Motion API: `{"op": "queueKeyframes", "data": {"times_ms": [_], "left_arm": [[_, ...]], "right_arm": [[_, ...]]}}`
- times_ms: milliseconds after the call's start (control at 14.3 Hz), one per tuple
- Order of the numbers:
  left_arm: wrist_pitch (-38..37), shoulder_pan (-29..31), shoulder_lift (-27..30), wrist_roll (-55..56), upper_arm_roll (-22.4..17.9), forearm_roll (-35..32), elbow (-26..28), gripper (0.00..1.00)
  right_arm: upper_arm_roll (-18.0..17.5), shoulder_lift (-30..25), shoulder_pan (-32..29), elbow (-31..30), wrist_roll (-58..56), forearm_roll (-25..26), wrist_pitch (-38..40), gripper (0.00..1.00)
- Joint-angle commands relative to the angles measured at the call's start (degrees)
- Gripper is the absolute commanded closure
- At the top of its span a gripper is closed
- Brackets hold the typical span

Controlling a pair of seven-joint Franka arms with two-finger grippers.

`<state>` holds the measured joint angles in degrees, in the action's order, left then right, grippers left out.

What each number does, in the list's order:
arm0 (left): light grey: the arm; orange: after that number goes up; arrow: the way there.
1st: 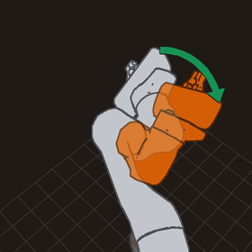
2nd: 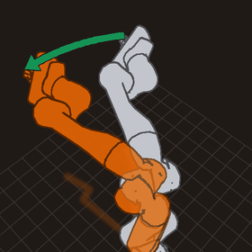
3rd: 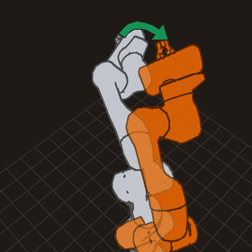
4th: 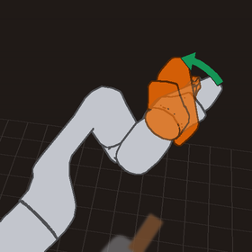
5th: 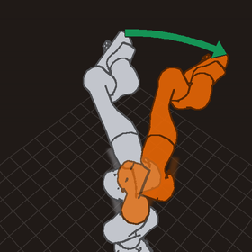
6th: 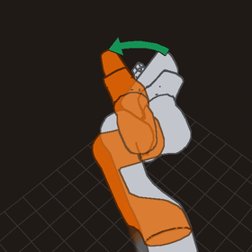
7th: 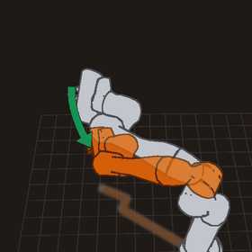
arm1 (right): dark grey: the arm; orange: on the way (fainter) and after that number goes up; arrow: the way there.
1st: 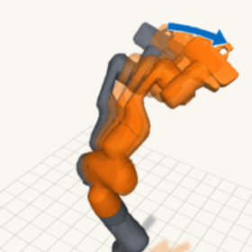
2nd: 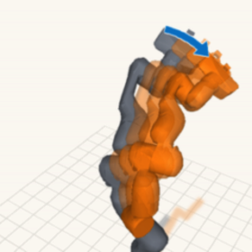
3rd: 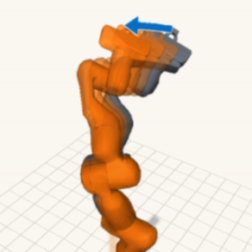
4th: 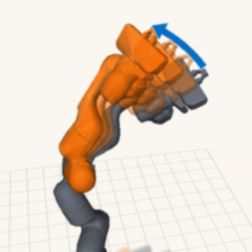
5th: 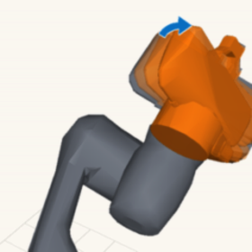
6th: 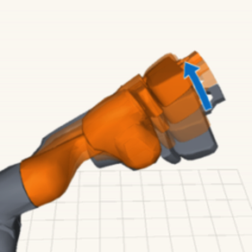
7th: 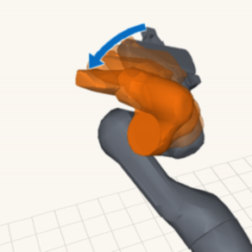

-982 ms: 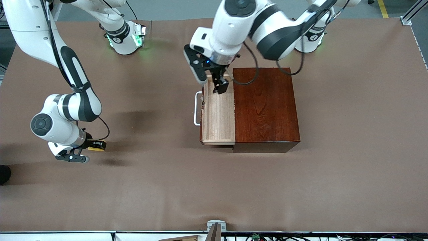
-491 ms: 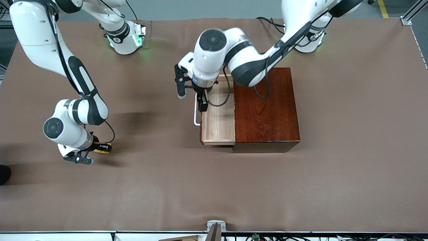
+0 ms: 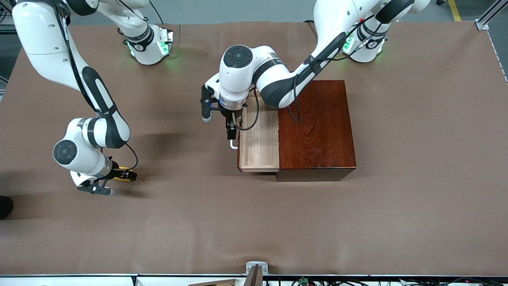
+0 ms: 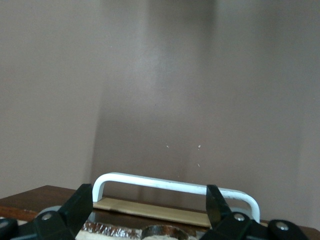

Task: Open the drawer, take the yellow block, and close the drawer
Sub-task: 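Place the cube with the right gripper while the left gripper reaches the drawer, then push the drawer shut into the box with the left gripper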

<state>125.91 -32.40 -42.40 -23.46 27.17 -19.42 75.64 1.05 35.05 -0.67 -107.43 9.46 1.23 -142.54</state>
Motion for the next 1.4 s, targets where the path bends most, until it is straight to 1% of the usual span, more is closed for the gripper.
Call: {"op": "queueKeyframes", "data": {"times_ms": [0, 140, 210, 280, 631, 771, 912, 1052, 1332], "left_arm": [[0.30, 0.14, -2.15, -0.54, -0.62, -1.50, -1.73, 0.00], [0.21, 0.23, -2.16, -0.54, -1.59, -1.33, -1.47, 0.00], [-0.22, 0.15, -2.16, -0.54, -1.68, -1.24, -1.29, 0.00], [-0.40, 0.32, -1.90, -0.45, -1.68, -1.24, -1.20, 0.00], [-9.09, 0.76, -0.67, -0.54, -1.68, -0.98, -1.38, 0.00], [-12.69, 0.67, -0.14, -0.45, -1.68, -1.06, -1.46, 0.00], [-16.20, 0.76, -0.05, -0.45, -1.68, -1.15, -1.46, 0.00], [-18.94, 0.85, -0.05, -0.45, -1.68, -1.50, -1.46, 0.00], [-23.42, 0.76, 0.04, -3.07, -1.77, -2.12, -1.46, 0.00]], "right_arm": [[-0.44, -2.43, 0.41, 0.47, -0.23, 0.09, 1.82, 0.00], [-0.52, -5.15, 1.81, 2.74, 0.38, 0.18, 8.99, 0.00], [-0.44, -6.56, 3.21, 4.06, 0.47, 0.18, 13.91, 0.00], [-0.44, -8.31, 3.66, 4.95, 0.47, 0.26, 16.83, 0.00], [-0.61, -18.68, 3.49, 5.13, -0.67, 0.26, 24.32, 0.00], [-0.44, -22.46, 3.05, 5.57, -5.39, 0.26, 27.13, 0.00], [-0.35, -24.58, 1.74, 7.32, -10.05, 0.18, 30.99, 0.00], [-0.44, -26.42, 1.38, 9.78, -10.17, -0.44, 36.61, 0.00], [-0.26, -31.78, 0.59, 10.14, -10.07, -0.44, 41.81, 0.00]]}}
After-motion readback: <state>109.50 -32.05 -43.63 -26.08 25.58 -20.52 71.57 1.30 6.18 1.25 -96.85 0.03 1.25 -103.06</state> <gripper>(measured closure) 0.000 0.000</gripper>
